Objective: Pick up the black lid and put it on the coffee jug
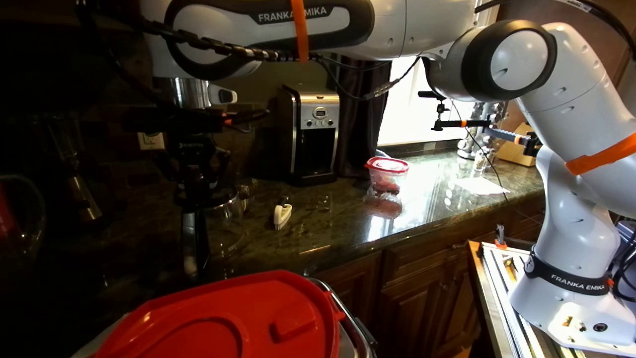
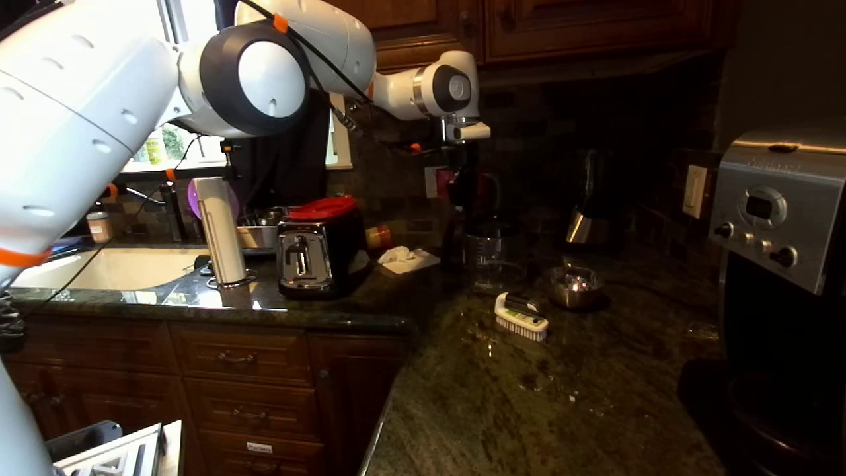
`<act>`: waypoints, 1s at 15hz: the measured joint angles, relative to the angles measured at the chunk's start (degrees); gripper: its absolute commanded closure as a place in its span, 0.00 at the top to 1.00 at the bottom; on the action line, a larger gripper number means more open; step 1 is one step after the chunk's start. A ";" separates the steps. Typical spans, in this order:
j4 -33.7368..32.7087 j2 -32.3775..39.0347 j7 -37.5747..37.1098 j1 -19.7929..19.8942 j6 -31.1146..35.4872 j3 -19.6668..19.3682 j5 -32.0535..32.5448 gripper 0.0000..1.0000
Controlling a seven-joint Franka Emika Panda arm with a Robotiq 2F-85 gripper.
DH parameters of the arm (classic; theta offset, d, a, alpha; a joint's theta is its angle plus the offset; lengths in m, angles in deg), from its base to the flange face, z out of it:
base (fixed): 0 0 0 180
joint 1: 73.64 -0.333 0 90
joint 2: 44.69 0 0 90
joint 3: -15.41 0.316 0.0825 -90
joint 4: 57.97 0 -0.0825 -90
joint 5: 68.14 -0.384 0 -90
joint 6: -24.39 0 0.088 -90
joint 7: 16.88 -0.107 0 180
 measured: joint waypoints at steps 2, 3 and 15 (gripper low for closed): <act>-0.94 0.68 0.00 -0.02 0.02 0.03 -0.04 0.09; -1.37 0.97 -0.03 -0.02 0.03 0.03 -0.08 0.09; -5.25 3.19 -4.99 -0.01 0.26 0.03 -2.07 0.09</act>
